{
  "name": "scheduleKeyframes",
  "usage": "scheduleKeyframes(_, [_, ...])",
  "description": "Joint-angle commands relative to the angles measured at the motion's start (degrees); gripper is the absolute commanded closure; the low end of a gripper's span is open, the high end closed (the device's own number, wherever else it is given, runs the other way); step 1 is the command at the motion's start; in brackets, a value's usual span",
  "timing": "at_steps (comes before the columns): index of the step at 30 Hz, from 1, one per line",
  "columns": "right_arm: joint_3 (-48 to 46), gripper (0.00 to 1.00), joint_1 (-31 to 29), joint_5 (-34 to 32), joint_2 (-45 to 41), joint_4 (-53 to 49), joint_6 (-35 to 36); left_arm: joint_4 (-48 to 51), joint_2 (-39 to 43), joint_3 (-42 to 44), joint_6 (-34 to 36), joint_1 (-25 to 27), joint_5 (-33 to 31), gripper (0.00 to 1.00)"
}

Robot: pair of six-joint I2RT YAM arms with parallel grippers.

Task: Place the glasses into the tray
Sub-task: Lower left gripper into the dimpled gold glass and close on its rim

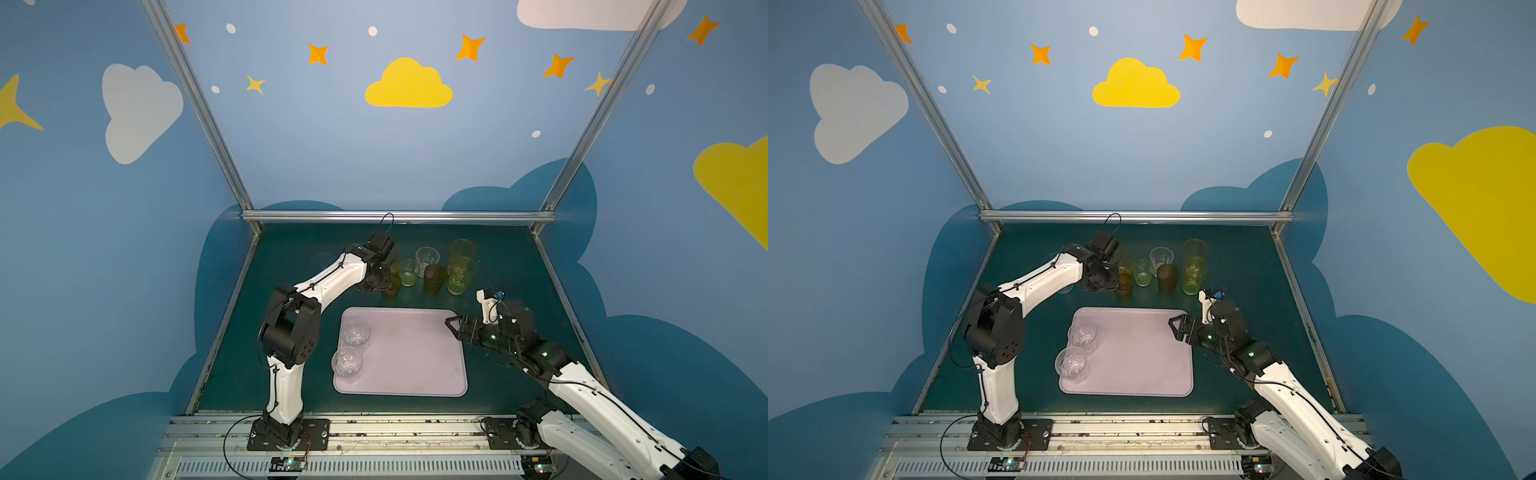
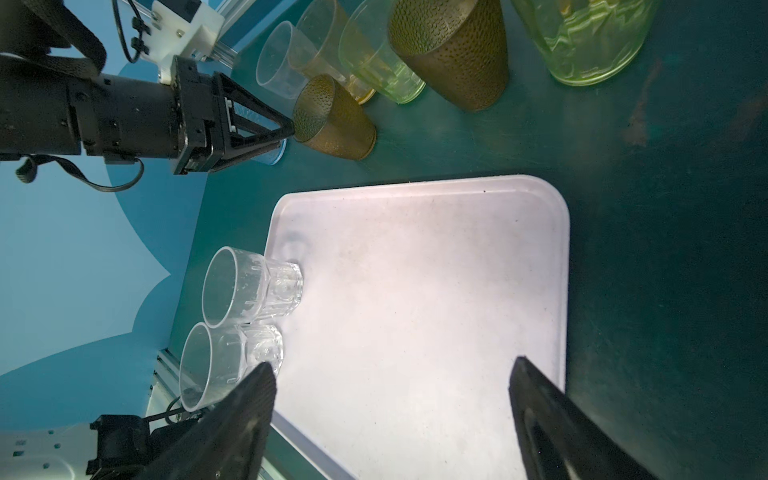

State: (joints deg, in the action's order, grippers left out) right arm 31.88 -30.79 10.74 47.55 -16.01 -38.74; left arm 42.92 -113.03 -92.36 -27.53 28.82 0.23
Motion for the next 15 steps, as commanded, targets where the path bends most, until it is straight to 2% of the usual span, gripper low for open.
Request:
scheduleKeyframes(1, [-0.2, 0.13, 0.2, 0.4, 0.2, 1.4, -0.3, 1.1, -1.4, -1.7, 1.0, -0.6, -1.5, 0.65])
scheduleKeyframes(10, [0.0, 0.13, 0.2, 1.0, 1.9, 2.4, -0.3, 2.2, -4.4, -4.7, 2.2, -0.6, -1.5, 0.74])
scheduleKeyframes(15, [0.2, 0.13, 0.2, 1.0, 2.8, 2.4, -0.5, 2.1, -4.9, -5.0, 2.5, -0.7, -1.6, 0.74])
